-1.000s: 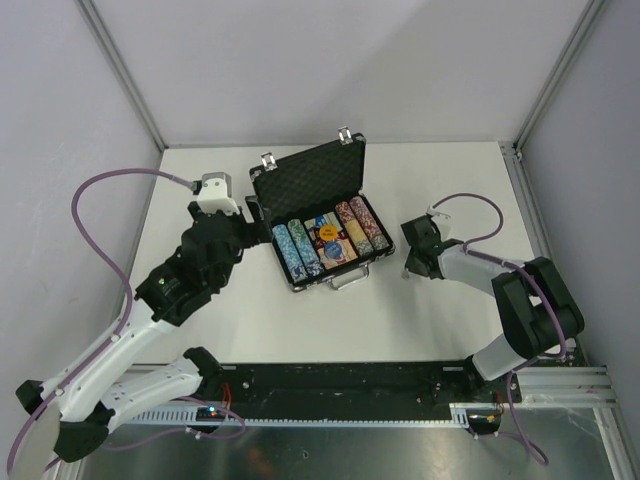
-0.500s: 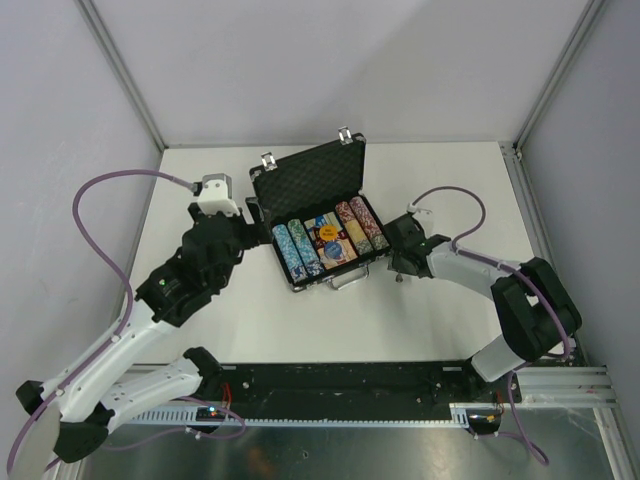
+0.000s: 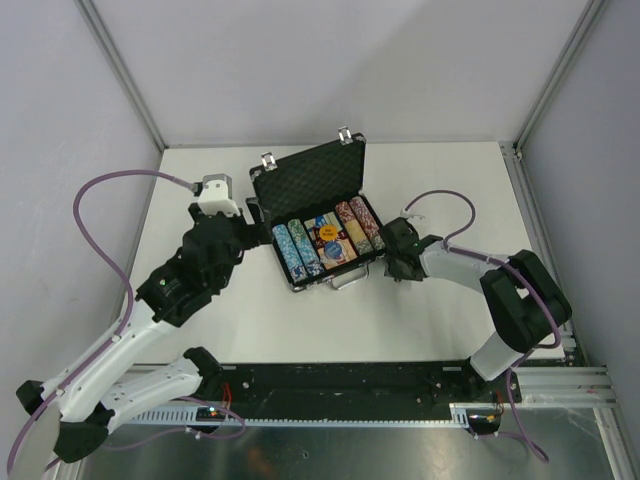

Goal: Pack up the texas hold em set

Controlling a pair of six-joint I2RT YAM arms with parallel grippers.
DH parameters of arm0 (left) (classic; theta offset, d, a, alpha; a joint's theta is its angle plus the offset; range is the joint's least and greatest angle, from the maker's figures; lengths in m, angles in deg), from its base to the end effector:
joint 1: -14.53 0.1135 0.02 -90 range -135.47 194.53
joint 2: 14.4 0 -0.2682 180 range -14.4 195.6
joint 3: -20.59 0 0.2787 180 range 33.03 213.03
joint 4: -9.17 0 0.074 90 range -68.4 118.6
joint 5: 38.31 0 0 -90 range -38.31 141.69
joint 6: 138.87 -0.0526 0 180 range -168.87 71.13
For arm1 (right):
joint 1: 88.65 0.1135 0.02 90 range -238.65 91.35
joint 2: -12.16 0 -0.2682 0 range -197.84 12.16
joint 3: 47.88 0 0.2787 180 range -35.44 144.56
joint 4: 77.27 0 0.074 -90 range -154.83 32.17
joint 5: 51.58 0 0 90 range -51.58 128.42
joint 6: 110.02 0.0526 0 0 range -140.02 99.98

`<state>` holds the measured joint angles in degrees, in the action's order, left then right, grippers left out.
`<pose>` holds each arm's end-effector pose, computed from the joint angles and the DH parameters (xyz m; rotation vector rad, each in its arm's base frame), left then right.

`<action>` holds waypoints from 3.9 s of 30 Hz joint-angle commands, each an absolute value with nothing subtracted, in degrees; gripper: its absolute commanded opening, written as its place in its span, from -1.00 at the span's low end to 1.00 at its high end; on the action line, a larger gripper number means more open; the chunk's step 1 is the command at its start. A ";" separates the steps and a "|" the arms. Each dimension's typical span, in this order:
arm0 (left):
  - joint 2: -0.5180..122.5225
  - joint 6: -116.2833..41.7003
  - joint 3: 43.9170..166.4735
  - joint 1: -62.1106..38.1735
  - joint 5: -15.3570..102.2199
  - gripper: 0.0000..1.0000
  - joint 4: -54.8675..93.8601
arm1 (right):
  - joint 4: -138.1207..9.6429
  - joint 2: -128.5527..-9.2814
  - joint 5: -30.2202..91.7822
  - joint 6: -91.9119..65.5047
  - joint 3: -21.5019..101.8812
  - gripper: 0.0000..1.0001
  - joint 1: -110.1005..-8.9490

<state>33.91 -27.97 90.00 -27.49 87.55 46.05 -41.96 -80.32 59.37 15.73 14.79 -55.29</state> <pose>0.1795 -0.1203 0.3824 -0.1002 1.7950 -0.2075 0.2820 0.1631 0.1312 0.1591 2.5782 -0.0701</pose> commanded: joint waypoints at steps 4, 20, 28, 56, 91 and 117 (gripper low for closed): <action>33.02 -28.83 89.59 -27.22 89.11 0.72 43.80 | -41.28 -81.97 57.50 15.31 15.75 -0.27 -55.64; 32.48 -29.15 89.71 -27.23 89.32 0.72 43.90 | -45.16 -74.04 58.49 13.46 17.40 -0.74 -52.68; 32.60 -29.51 90.04 -27.30 89.48 0.72 43.88 | -48.68 -72.21 55.11 10.09 23.56 -0.72 -49.33; 32.76 -29.66 89.65 -27.22 88.56 0.73 43.95 | -56.33 -92.49 56.66 4.09 39.27 0.11 -44.41; 14.30 -36.46 88.94 -27.25 75.44 0.99 49.44 | -12.62 -25.33 83.02 17.16 29.80 0.99 -49.87; 53.56 -21.60 105.84 -0.11 59.93 0.99 42.53 | -24.40 -38.83 56.32 5.56 35.13 0.99 -60.08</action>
<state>49.89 -26.50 101.08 -5.79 66.78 47.25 -23.21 -40.15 61.03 7.25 32.89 -58.98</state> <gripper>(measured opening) 0.995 0.992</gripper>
